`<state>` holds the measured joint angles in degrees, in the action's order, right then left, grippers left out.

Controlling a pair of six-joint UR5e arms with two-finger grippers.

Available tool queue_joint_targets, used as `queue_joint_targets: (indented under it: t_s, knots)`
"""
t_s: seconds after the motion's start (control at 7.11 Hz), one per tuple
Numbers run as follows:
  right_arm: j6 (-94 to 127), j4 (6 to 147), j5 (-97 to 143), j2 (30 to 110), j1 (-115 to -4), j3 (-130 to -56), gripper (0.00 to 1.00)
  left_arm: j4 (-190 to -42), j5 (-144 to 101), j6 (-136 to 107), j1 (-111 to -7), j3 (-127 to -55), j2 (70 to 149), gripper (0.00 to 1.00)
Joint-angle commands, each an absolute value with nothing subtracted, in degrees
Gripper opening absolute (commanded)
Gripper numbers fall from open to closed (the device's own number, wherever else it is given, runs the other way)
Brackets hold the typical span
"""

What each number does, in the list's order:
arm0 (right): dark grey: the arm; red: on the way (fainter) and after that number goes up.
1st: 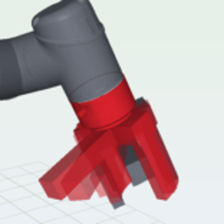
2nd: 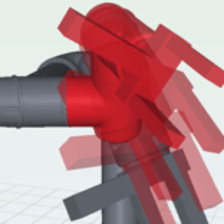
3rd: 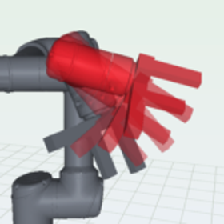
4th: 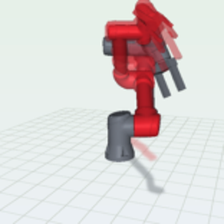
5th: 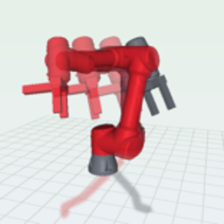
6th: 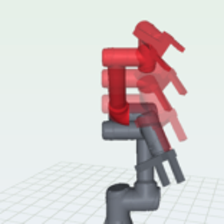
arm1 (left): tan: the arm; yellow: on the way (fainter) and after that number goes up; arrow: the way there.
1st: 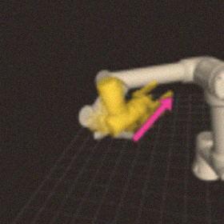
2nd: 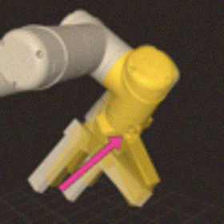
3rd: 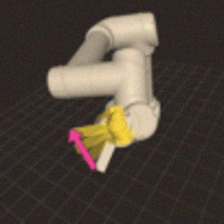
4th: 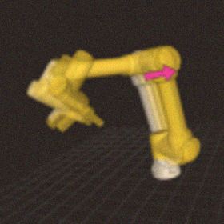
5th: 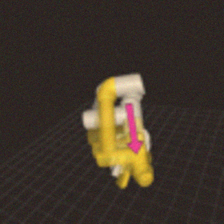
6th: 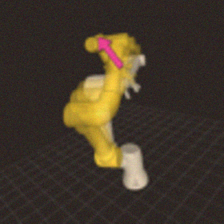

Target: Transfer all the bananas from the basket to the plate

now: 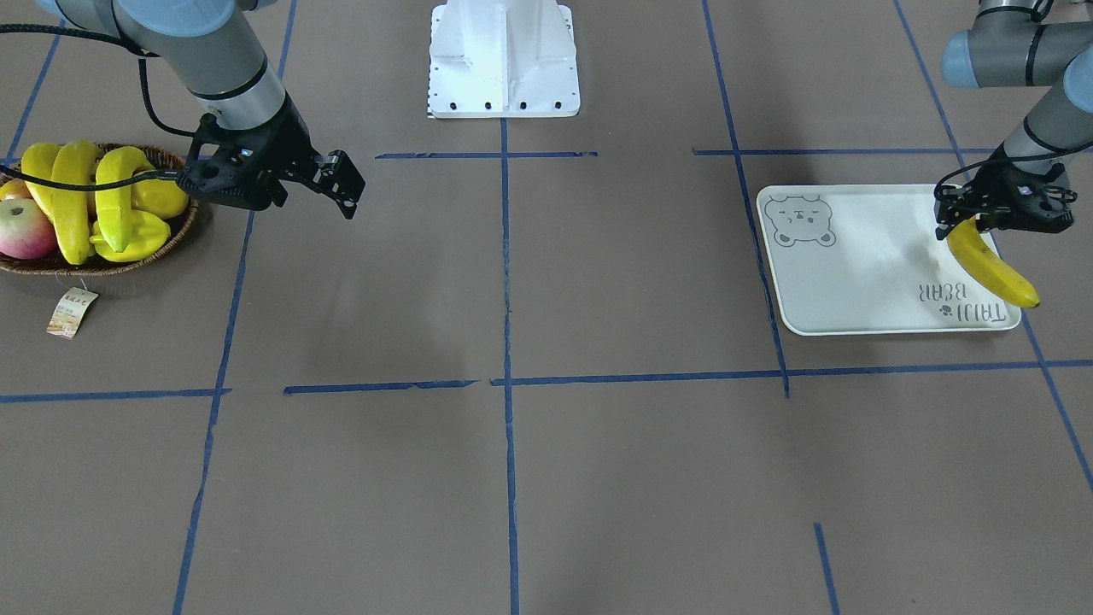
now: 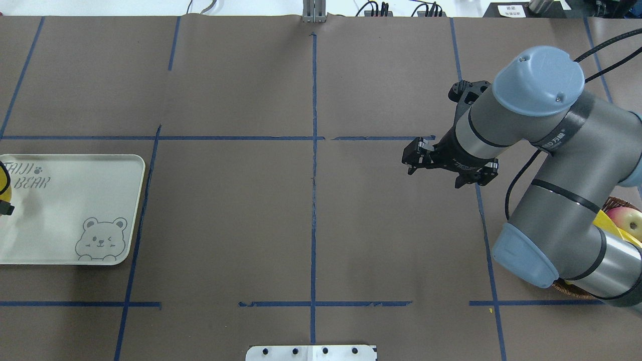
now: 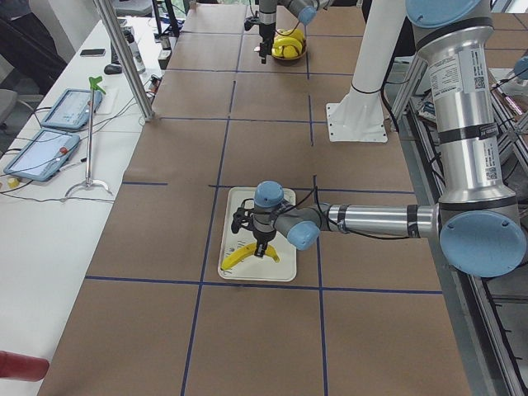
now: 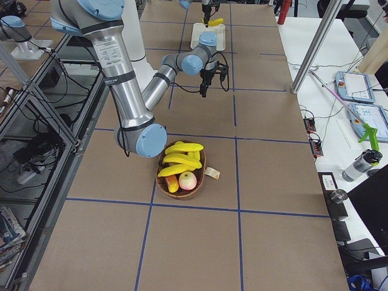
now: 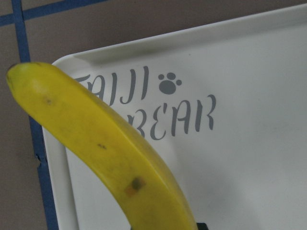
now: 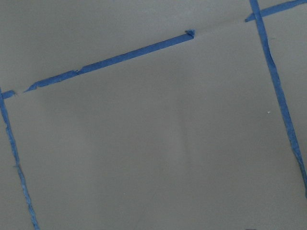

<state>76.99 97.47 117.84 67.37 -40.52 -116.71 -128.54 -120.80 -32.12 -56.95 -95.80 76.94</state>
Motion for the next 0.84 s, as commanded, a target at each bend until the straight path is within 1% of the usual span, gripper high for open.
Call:
queue_joint_targets:
  t_s: [0.0,0.14,0.42,0.56,0.7]
  knots:
    - [77.0,97.5,118.0,67.4,-40.6,-116.9,1.0,-129.5,-120.8,-27.9,-57.0,-95.7,76.7,1.0]
    - [77.0,97.5,118.1,67.4,-40.6,-116.9,1.0,-129.5,-120.9,-24.6,-57.0,-95.6,76.6,1.0]
    - [76.1,97.9,118.3,67.8,-41.3,-117.0,1.0,-128.8,-126.4,-24.5,-58.6,-98.3,77.2,1.0]
    - [72.1,98.0,118.3,70.4,-41.4,-119.2,1.0,-128.8,-126.6,-25.1,-60.6,-99.6,78.3,1.0]
    - [66.9,97.5,118.3,76.6,-42.4,-123.2,1.0,-128.5,-126.7,-26.7,-60.6,-99.8,79.6,1.0]
